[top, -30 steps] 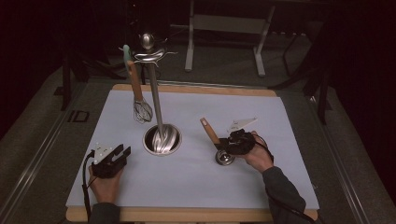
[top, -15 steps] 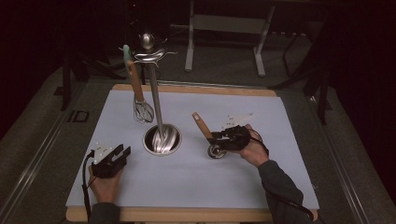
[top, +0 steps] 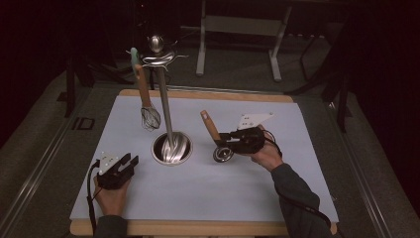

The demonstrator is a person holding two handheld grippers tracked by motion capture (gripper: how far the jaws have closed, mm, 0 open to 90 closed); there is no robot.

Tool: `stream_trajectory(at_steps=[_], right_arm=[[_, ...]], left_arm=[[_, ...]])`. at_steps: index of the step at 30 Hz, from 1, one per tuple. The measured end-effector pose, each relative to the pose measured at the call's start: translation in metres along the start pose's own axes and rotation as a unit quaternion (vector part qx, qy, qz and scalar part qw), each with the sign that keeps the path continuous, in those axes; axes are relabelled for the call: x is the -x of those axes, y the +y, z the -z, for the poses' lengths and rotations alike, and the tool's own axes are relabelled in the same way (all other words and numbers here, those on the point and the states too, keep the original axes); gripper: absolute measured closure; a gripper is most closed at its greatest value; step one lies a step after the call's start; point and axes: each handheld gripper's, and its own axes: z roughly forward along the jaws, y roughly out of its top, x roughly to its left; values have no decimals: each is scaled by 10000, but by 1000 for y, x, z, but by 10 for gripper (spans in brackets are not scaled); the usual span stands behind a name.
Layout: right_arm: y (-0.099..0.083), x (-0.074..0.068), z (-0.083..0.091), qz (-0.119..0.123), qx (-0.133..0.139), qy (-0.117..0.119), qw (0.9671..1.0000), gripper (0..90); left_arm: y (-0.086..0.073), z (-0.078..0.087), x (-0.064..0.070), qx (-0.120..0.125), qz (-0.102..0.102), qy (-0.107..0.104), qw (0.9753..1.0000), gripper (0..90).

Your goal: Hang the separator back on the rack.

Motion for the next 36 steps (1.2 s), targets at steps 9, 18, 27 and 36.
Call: stream_trajectory(at_steps=[9, 18, 27, 36], right_arm=[[24, -5, 3, 218, 16, -135, 9997, 709], [46, -11, 1, 328, 123, -325, 9989, 709], [72, -20, 6, 535, 289, -534, 9967, 709], [94, -27, 12, 724, 504, -469, 9950, 709]], left_arm=[[0, 0, 0, 22, 29, -4, 10000, 648], [0, 1, 0, 29, 25, -13, 10000, 646], [0, 0, 0, 33, 25, -7, 10000, 645], [0, 1, 0, 28, 25, -14, 10000, 644]])
